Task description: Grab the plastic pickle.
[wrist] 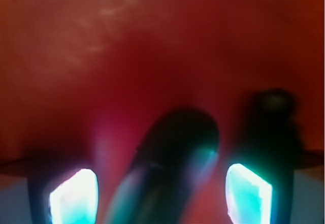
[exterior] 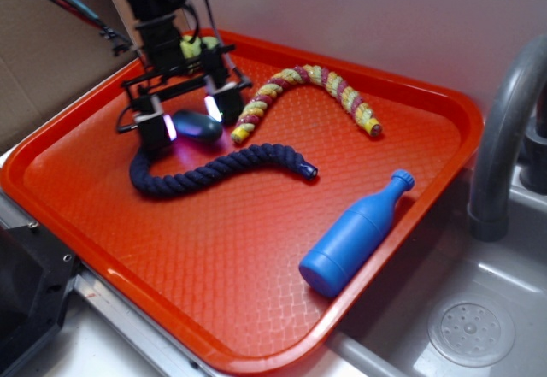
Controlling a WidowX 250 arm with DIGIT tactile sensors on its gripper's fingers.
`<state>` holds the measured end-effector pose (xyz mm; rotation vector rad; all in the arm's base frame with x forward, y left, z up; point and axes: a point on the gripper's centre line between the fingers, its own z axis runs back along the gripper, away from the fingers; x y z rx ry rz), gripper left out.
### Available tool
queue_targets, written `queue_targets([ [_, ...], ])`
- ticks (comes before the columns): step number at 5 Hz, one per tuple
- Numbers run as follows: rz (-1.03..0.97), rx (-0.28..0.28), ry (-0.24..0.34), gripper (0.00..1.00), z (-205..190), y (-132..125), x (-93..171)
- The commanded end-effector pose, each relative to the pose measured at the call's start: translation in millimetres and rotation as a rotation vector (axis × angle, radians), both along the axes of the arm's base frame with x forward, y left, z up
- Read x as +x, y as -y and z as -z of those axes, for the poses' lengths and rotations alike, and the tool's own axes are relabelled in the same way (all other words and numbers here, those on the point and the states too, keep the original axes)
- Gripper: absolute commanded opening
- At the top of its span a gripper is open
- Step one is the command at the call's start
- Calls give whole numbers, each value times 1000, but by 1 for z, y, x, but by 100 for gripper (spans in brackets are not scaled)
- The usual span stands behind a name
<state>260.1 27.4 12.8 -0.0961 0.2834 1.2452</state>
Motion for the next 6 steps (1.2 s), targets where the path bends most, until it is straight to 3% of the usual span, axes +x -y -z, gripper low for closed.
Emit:
queue_targets([
  [1, 43, 10, 41, 0, -20, 0, -25],
  [3, 493, 117, 267, 0, -116, 23, -54],
  [4, 743, 148, 340, 0, -164, 19, -76],
  [5, 994, 159, 385, 0, -206, 3, -80],
  [6, 1088, 151, 377, 0, -210, 2, -68],
])
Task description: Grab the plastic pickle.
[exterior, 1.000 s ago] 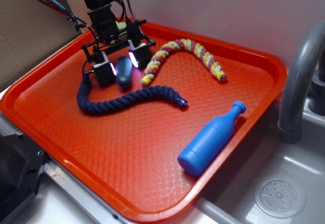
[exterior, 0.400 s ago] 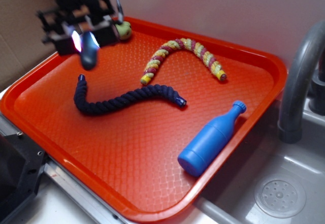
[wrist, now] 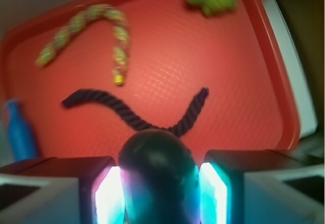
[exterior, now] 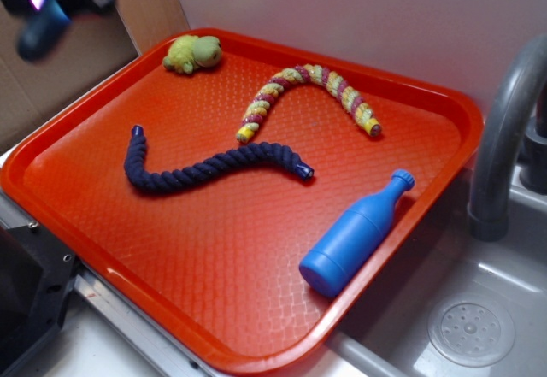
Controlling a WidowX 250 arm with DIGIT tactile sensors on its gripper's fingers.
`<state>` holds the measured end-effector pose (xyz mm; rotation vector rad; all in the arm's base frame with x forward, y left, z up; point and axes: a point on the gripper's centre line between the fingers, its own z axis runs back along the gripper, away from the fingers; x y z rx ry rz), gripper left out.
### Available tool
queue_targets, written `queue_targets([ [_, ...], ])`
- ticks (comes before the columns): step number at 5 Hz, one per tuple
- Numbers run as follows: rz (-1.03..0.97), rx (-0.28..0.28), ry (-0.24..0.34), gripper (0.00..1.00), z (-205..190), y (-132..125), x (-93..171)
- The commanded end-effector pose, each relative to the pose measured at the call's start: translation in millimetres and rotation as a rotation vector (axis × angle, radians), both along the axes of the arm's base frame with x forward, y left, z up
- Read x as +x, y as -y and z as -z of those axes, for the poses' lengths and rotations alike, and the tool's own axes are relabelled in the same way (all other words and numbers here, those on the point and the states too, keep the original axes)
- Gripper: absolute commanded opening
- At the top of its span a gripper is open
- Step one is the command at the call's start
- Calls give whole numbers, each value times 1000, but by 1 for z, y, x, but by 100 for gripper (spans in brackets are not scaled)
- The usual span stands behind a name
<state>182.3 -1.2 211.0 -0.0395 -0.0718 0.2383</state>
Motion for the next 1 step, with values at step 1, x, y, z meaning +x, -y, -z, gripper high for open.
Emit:
queue_targets([
  [1, 60, 5, -13, 0, -6, -27, 13],
])
